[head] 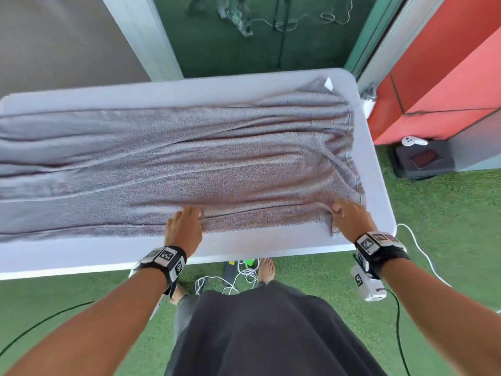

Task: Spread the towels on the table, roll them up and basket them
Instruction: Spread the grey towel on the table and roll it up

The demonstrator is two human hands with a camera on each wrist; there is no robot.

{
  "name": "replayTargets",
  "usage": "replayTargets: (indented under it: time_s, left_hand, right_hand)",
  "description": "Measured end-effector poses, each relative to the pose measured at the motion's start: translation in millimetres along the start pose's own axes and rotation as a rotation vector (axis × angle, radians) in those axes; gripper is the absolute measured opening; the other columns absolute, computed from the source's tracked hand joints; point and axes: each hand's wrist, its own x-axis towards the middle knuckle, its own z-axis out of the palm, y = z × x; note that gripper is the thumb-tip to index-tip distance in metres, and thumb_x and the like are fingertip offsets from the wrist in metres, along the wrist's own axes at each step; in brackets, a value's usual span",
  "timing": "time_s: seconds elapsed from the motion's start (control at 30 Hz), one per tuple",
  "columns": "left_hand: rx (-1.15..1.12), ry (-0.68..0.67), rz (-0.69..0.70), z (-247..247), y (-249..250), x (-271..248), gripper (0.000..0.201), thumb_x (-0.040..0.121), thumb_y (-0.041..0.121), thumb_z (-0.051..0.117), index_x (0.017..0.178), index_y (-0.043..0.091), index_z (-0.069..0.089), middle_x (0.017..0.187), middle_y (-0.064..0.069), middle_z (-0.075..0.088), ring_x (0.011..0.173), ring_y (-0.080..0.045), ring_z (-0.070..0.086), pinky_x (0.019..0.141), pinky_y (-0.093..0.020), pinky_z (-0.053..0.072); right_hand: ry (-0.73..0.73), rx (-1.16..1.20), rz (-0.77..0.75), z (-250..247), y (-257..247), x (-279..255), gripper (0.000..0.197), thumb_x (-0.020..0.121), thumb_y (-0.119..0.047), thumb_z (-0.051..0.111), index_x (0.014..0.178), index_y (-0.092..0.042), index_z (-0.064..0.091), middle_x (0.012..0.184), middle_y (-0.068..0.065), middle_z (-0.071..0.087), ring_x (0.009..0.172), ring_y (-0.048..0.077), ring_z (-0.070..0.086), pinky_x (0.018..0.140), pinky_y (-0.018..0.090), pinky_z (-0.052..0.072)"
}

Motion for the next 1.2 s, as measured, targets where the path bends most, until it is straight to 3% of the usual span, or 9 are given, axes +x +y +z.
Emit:
replayTargets:
  time_s: [0.17, 0.27, 0.43, 0.5, 0.63, 0.77, 0.87, 1.0, 1.2]
  left_hand:
    - [-0.013, -0.006, 0.008, -0.6, 1.1, -0.9, 0.018, 0.09, 0.009, 0.056, 0.106, 0.016, 0.058, 0.099, 0.001, 0.064, 0.089, -0.018, 0.058, 0.093, -0.038, 0.042]
    - [-0.08, 0.012, 0.019, -3.0, -2.6, -2.0, 0.01, 0.091, 0.009, 0.056, 0.099, 0.014, 0.058, 0.095, -0.002, 0.065, 0.082, -0.019, 0.06, 0.087, -0.04, 0.048]
    - [-0.221, 0.024, 0.03, -12.7, -10.0, -9.9, 0.015, 0.095, 0.014, 0.054, 0.105, 0.011, 0.064, 0.106, -0.003, 0.066, 0.092, -0.02, 0.062, 0.081, -0.03, 0.047]
    - [-0.253, 0.028, 0.051, -15.1, -12.5, -14.5, 0.018, 0.094, 0.014, 0.056, 0.109, 0.011, 0.066, 0.111, -0.004, 0.066, 0.099, -0.022, 0.061, 0.085, -0.033, 0.046]
    - [-0.27, -0.002, 0.054, -14.2, -17.1, -20.2, 0.019, 0.094, 0.016, 0.057, 0.109, 0.014, 0.068, 0.111, -0.005, 0.068, 0.097, -0.022, 0.063, 0.085, -0.033, 0.047]
    - [-0.282, 0.009, 0.05, -15.2, -17.3, -20.4, 0.018, 0.093, 0.017, 0.058, 0.108, 0.015, 0.068, 0.109, -0.004, 0.069, 0.096, -0.021, 0.063, 0.086, -0.034, 0.048]
    - [-0.288, 0.022, 0.051, -16.8, -17.5, -19.3, 0.019, 0.093, 0.016, 0.058, 0.108, 0.013, 0.068, 0.11, -0.005, 0.068, 0.099, -0.022, 0.062, 0.087, -0.034, 0.046]
    - [-0.299, 0.058, 0.063, -16.6, -17.3, -21.6, 0.015, 0.09, 0.012, 0.062, 0.102, 0.012, 0.071, 0.103, -0.005, 0.069, 0.095, -0.023, 0.062, 0.084, -0.034, 0.046]
    - [-0.351, 0.031, 0.093, -0.8, -9.6, -49.5, 0.016, 0.089, 0.013, 0.065, 0.103, 0.014, 0.072, 0.104, -0.001, 0.069, 0.098, -0.017, 0.059, 0.086, -0.027, 0.041]
  right_hand:
    - [-0.029, 0.002, 0.002, 7.4, -8.0, 0.2, 0.027, 0.084, -0.045, 0.061, 0.097, -0.022, 0.055, 0.093, 0.0, 0.057, 0.076, 0.021, 0.059, 0.07, 0.04, 0.054]
    - [-0.006, -0.025, 0.004, 7.5, -12.5, 1.6, 0.007, 0.088, -0.024, 0.059, 0.089, -0.019, 0.063, 0.092, 0.002, 0.06, 0.077, 0.021, 0.058, 0.074, 0.045, 0.055]
    - [0.102, 0.005, -0.109, -0.1, -8.4, -11.0, 0.015, 0.091, -0.011, 0.056, 0.077, -0.015, 0.058, 0.082, 0.001, 0.06, 0.077, 0.021, 0.056, 0.071, 0.035, 0.049]
    - [0.103, 0.037, -0.16, 1.2, -2.3, -20.1, 0.006, 0.087, -0.01, 0.061, 0.086, -0.013, 0.056, 0.086, 0.001, 0.058, 0.083, 0.022, 0.054, 0.076, 0.037, 0.049]
    - [0.02, -0.03, -0.073, 11.8, 5.1, -19.2, 0.041, 0.081, -0.03, 0.068, 0.115, -0.012, 0.054, 0.108, 0.008, 0.056, 0.098, 0.026, 0.054, 0.087, 0.045, 0.05]
    - [0.043, -0.092, 0.0, 9.0, -6.3, -11.1, 0.021, 0.089, -0.018, 0.057, 0.109, -0.013, 0.058, 0.101, 0.007, 0.062, 0.078, 0.022, 0.058, 0.07, 0.038, 0.053]
    - [0.033, -0.098, 0.044, 0.2, -12.1, -10.3, 0.017, 0.088, -0.012, 0.053, 0.105, -0.015, 0.057, 0.088, 0.002, 0.062, 0.069, 0.017, 0.055, 0.059, 0.026, 0.041]
    - [0.211, -0.001, -0.081, -7.5, -1.7, -23.4, 0.012, 0.081, -0.005, 0.063, 0.093, -0.007, 0.064, 0.093, 0.006, 0.062, 0.085, 0.024, 0.055, 0.079, 0.04, 0.049]
    - [0.215, -0.067, -0.204, 13.4, 33.7, -77.8, 0.01, 0.079, 0.002, 0.066, 0.085, -0.007, 0.066, 0.083, -0.001, 0.059, 0.079, 0.019, 0.051, 0.075, 0.046, 0.051]
